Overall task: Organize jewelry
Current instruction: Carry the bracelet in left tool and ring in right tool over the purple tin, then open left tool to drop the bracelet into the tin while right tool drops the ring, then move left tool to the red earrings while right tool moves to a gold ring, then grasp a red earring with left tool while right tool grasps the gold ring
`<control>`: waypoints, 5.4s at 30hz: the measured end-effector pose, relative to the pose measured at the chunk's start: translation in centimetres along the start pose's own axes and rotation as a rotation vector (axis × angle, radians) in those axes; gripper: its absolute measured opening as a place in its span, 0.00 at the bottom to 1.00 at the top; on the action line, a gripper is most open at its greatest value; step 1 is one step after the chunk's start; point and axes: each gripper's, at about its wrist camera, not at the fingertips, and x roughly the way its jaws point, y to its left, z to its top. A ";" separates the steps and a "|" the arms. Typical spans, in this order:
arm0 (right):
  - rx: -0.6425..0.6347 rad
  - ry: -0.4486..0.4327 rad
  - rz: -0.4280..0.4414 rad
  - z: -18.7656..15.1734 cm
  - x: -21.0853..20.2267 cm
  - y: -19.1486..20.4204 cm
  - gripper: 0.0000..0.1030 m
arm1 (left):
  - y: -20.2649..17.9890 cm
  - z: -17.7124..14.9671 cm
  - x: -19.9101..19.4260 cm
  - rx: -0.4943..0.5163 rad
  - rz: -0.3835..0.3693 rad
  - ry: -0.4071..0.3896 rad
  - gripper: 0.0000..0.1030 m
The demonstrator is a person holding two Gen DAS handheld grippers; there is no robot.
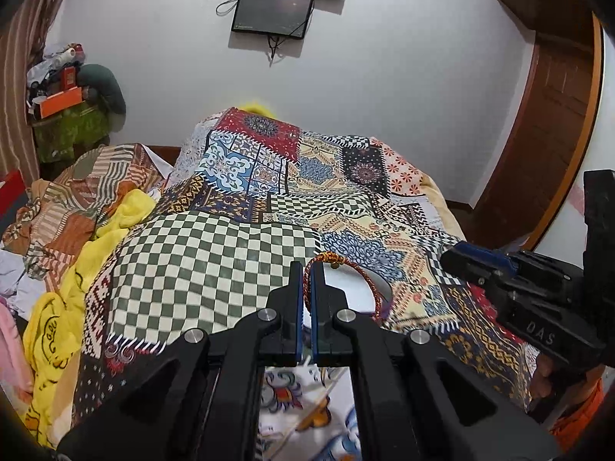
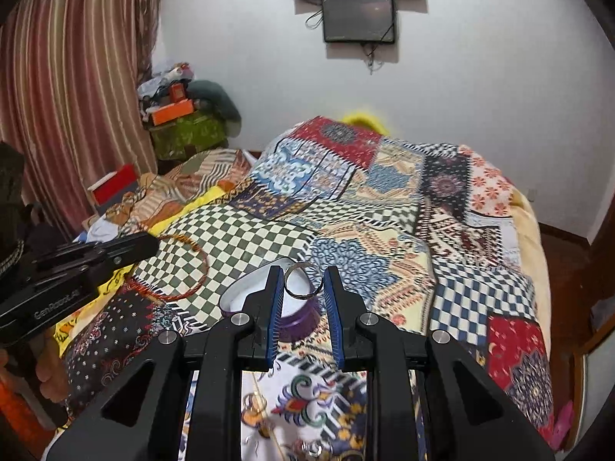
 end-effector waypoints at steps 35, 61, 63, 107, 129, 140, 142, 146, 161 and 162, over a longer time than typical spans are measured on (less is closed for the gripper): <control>-0.125 0.315 0.149 0.2 9.9 0.1 0.19 | 0.6 -0.4 10.3 0.055 -0.021 0.253 0.01; -0.205 0.270 0.032 0.8 6.3 2.0 0.32 | 1.1 -1.0 4.2 0.053 0.035 0.214 0.09; -0.200 0.254 0.022 1.1 5.5 2.0 0.32 | 0.7 -0.8 3.2 0.059 0.033 0.202 0.09; 0.014 0.239 -0.040 -10.6 -4.7 -3.2 0.55 | -7.4 -9.3 -2.4 0.136 0.001 0.279 0.41; 0.097 0.233 0.008 -11.0 -2.1 -4.5 0.44 | -8.0 -10.1 0.5 0.132 -0.082 0.344 0.22; 0.090 0.214 0.029 -11.0 -1.8 -4.4 0.23 | -8.1 -9.6 2.3 0.107 -0.054 0.356 0.26; 0.090 0.213 0.035 -11.0 -1.9 -4.4 0.23 | -8.1 -9.5 2.6 0.106 -0.050 0.355 0.26; 0.085 0.213 0.035 -11.0 -2.0 -4.3 0.23 | -8.3 -9.5 3.2 0.142 0.002 0.322 0.26; 0.093 0.192 0.032 -9.9 -2.9 -4.1 0.23 | -7.7 -9.5 1.2 0.166 0.044 0.259 0.01; 0.093 0.186 0.030 -9.7 -3.1 -4.1 0.23 | -7.6 -9.4 0.8 0.165 0.043 0.250 0.01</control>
